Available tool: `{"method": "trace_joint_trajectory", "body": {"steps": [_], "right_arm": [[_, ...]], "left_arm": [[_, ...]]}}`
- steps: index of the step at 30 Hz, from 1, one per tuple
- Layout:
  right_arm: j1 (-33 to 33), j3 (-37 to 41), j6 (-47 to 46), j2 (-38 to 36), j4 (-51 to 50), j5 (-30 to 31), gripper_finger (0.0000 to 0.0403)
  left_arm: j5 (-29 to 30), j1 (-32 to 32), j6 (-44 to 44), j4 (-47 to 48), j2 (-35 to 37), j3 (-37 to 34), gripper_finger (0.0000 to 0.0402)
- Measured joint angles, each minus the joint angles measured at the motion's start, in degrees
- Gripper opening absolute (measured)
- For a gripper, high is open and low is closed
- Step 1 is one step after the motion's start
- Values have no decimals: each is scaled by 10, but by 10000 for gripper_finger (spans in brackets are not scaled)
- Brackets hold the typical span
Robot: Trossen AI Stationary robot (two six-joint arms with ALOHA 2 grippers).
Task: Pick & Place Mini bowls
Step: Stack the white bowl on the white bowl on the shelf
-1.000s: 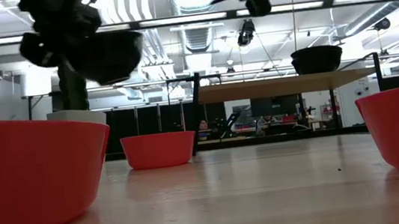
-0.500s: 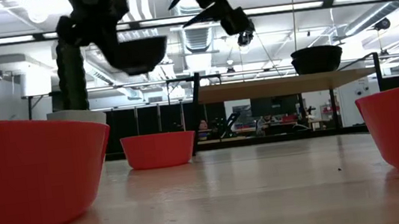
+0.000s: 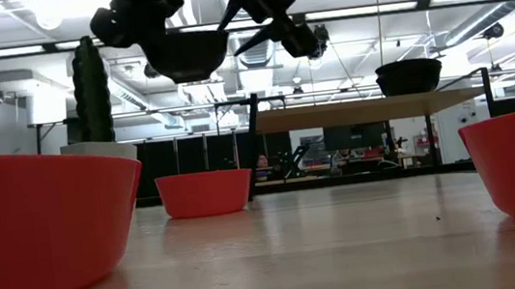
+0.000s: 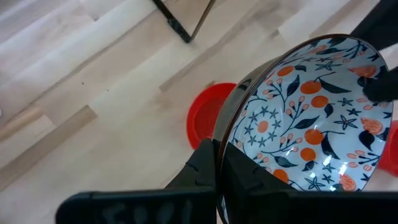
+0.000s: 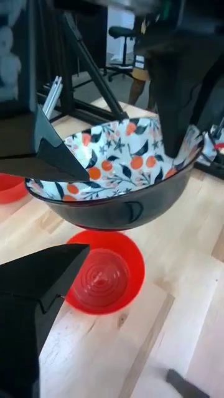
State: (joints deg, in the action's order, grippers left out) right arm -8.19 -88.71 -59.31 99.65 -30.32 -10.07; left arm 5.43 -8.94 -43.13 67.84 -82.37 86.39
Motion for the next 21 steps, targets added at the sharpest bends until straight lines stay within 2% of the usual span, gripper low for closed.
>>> {"method": "trace_joint_trajectory", "body": {"steps": [9,21], "right_arm": [[1,1,23,0,-41,14,148],[0,1,33,-1,-42,12,59]], "left_arm": [[-14,-1,6,28,-38,49,1],[-23,-1,19,31,-59,113,6]]}}
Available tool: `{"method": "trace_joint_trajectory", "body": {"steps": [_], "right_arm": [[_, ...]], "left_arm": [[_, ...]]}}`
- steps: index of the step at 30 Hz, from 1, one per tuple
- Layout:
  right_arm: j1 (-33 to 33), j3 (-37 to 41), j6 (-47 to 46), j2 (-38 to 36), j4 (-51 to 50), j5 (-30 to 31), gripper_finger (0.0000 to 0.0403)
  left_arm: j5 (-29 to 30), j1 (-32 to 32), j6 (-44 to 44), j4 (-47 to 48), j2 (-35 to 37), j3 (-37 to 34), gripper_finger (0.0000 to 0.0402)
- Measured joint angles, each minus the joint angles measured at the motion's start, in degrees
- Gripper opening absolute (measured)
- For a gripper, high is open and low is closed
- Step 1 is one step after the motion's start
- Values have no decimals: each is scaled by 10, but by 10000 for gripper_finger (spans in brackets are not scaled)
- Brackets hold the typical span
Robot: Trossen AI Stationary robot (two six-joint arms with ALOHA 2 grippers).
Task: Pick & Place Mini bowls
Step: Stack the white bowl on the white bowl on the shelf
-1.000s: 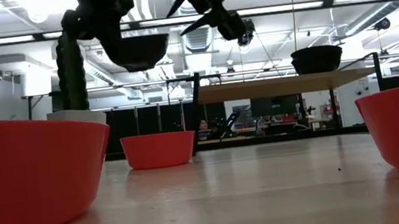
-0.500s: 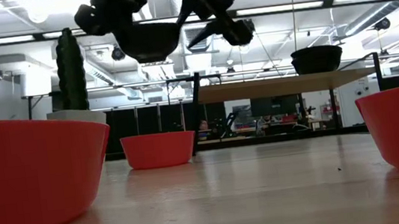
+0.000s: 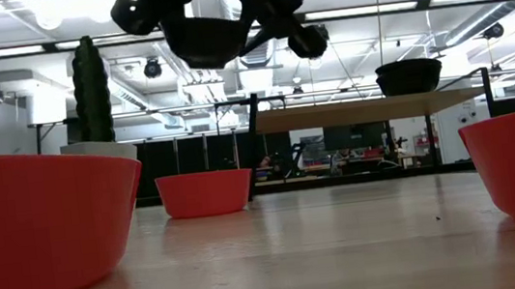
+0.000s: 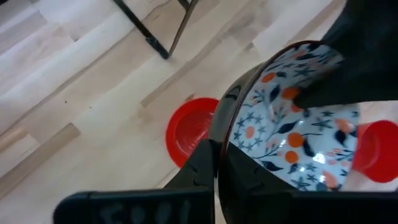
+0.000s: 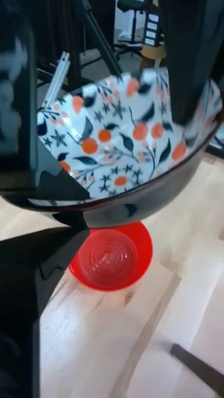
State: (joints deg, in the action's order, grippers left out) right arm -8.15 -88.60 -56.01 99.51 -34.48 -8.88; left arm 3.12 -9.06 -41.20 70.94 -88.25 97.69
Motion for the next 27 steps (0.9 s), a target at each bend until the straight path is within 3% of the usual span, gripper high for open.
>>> {"method": "trace_joint_trajectory", "body": {"steps": [5,17,27], "right_arm": [[-1,1,10,3,-3,3,18],[-1,1,34,2,-3,-28,10],[-29,-41,68,-12,-137,-57,9]], "left_arm": [[-1,0,8,-11,2,15,36],[9,2,87,-84,14,24,152],[44,1,126,-130,63,23,165]]}}
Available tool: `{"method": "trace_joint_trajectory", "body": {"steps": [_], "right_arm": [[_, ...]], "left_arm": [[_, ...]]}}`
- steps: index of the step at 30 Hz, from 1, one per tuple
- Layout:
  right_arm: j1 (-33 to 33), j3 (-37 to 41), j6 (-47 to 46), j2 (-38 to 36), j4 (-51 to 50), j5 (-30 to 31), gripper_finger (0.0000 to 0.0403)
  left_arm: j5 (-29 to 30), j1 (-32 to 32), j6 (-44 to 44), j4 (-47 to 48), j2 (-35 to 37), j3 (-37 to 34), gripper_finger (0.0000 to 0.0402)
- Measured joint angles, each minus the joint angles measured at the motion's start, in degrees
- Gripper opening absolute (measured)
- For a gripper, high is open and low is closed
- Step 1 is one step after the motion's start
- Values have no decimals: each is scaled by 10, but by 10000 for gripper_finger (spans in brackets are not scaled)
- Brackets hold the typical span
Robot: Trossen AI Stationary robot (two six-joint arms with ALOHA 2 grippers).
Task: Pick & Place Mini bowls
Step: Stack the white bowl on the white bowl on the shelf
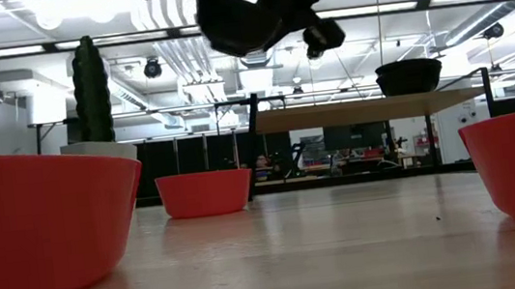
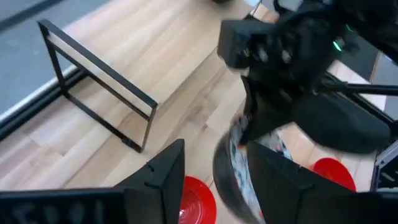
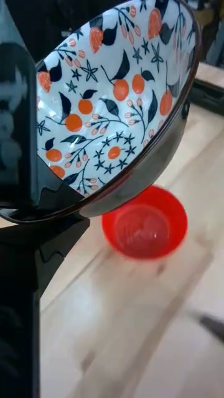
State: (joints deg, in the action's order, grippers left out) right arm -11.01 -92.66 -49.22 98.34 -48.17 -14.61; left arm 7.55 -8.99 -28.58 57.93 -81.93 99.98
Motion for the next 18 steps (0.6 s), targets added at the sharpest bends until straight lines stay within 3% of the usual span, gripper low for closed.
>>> {"method": "trace_joint_trajectory", "body": {"steps": [10,18], "right_arm": [[-87,-53,57,-46,-121,9,9],[-158,-43,69,-101,-180,26,10]], "left_arm": [[9,1,-3,-4,23,-1,165],[9,5,-11,-4,24,-2,165]]}}
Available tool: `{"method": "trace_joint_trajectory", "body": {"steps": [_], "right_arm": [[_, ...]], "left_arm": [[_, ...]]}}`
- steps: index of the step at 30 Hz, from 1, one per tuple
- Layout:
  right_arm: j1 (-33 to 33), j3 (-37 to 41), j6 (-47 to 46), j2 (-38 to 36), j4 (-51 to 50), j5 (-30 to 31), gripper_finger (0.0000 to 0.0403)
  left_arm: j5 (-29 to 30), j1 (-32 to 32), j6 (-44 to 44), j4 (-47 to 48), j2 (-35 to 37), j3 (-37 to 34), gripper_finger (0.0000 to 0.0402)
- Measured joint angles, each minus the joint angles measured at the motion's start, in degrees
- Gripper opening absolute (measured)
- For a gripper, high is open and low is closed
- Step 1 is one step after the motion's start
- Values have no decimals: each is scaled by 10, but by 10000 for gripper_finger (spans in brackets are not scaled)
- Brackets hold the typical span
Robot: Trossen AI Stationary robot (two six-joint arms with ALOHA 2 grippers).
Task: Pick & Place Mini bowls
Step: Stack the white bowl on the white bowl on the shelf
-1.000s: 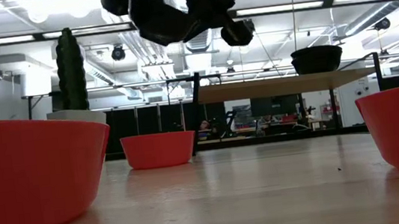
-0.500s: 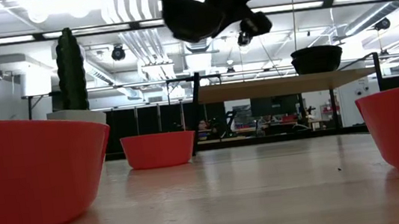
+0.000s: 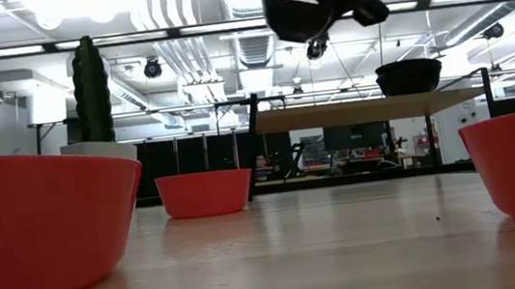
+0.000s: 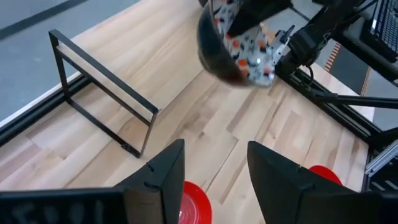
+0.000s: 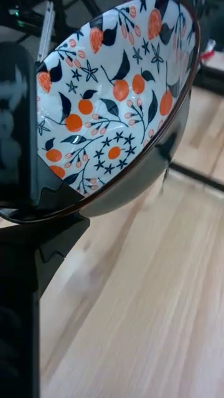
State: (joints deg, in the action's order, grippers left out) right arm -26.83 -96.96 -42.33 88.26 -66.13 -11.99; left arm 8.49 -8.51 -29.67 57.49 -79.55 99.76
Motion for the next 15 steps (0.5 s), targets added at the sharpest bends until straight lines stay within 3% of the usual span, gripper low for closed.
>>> {"method": "trace_joint_trajectory", "body": {"steps": [15], "right_arm": [[-134,1,5,-106,-89,67,12]], "left_arm": [[0,1,10,-5,0,-16,165]]}}
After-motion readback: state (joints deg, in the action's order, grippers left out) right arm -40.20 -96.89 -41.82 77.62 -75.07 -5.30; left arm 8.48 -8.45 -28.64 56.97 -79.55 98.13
